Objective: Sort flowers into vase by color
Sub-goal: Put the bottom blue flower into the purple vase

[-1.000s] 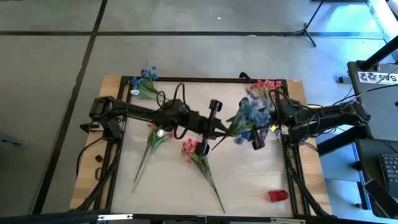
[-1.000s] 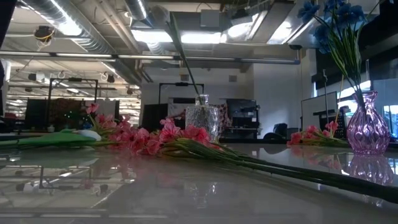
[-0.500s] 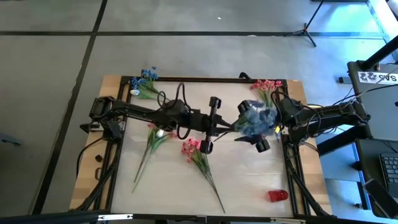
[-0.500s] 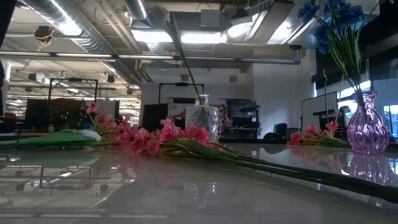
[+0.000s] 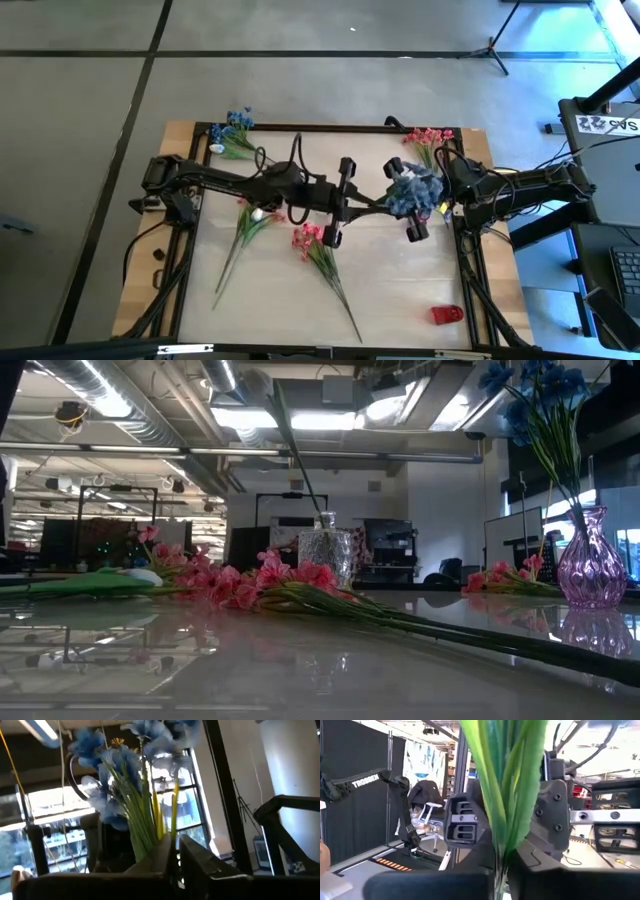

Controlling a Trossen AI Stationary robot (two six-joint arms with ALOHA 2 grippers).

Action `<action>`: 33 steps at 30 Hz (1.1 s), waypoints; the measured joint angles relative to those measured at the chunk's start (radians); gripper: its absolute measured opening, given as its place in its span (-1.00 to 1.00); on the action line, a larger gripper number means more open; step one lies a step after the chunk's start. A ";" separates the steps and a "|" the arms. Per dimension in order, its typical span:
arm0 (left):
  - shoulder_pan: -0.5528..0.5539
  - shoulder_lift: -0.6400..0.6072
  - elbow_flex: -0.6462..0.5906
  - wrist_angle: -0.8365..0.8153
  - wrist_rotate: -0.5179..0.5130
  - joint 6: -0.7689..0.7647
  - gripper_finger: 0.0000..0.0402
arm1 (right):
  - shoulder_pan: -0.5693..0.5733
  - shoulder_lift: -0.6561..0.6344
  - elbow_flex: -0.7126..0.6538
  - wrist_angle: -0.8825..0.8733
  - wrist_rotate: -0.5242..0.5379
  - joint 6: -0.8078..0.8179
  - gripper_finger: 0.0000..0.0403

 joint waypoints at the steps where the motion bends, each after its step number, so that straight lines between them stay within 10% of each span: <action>1: -0.007 -0.006 0.001 -0.018 -0.017 0.001 -0.74 | 0.000 0.000 0.000 0.000 0.013 0.003 -0.88; 17: -0.223 -0.184 0.001 -0.511 -0.521 0.119 -0.20 | 0.000 -0.326 0.006 -0.118 0.279 0.048 -0.87; 33: -0.439 -0.174 -0.001 -0.836 -0.583 -0.148 -0.33 | 0.000 -0.627 0.151 -0.928 0.877 0.050 -0.93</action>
